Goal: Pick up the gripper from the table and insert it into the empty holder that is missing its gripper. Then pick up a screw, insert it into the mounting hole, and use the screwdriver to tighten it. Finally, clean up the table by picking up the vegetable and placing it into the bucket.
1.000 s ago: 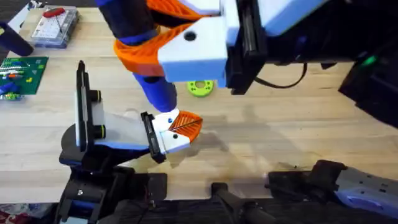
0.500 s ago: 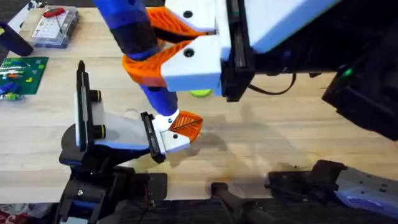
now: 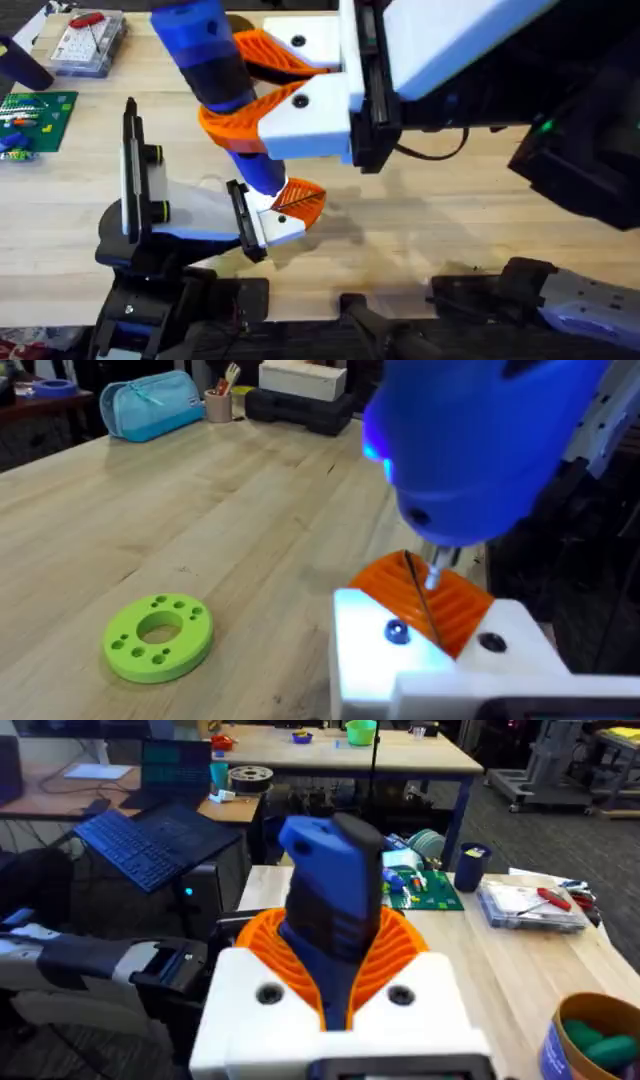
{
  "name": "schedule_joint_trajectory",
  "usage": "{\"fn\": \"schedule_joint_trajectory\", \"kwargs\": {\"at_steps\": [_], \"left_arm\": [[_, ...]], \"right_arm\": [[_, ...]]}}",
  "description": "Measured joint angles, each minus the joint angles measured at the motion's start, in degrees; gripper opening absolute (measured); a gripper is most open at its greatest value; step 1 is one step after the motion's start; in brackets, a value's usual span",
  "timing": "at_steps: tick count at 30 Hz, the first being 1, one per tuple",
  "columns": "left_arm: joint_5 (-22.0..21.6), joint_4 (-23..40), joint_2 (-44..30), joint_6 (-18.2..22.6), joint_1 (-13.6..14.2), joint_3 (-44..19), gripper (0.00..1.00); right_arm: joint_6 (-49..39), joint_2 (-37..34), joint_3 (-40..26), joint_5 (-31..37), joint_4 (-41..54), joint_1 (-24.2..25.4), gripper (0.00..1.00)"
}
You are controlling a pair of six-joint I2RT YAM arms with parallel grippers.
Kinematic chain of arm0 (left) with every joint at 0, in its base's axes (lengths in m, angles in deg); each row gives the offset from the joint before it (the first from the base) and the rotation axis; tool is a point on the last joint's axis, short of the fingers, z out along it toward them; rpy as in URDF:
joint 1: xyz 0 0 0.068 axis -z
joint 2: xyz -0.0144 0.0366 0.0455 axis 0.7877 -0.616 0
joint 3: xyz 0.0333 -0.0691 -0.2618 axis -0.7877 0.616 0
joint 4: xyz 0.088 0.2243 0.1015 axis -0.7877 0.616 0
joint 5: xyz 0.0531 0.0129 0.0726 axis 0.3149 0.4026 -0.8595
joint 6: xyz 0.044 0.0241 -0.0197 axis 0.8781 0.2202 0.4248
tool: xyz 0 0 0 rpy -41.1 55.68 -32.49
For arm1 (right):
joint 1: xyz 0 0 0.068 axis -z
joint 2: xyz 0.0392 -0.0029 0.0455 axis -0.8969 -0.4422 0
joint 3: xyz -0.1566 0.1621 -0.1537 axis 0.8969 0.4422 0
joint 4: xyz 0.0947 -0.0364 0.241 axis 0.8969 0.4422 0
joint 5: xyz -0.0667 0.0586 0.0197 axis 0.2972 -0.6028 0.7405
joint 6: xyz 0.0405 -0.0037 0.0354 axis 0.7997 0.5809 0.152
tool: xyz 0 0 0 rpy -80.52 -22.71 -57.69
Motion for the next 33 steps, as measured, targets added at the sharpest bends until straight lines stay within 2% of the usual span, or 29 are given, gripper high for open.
{"fn": "schedule_joint_trajectory", "kwargs": {"at_steps": [9,33], "left_arm": [[0.00,0.02,0.00,0.00,0.00,0.00,0.016],[0.00,0.02,0.00,0.00,0.00,0.00,0.016]], "right_arm": [[0.04,-0.09,2.16,0.00,-2.73,0.00,0.085],[0.00,-2.79,2.24,0.02,-3.98,0.00,0.084]]}}
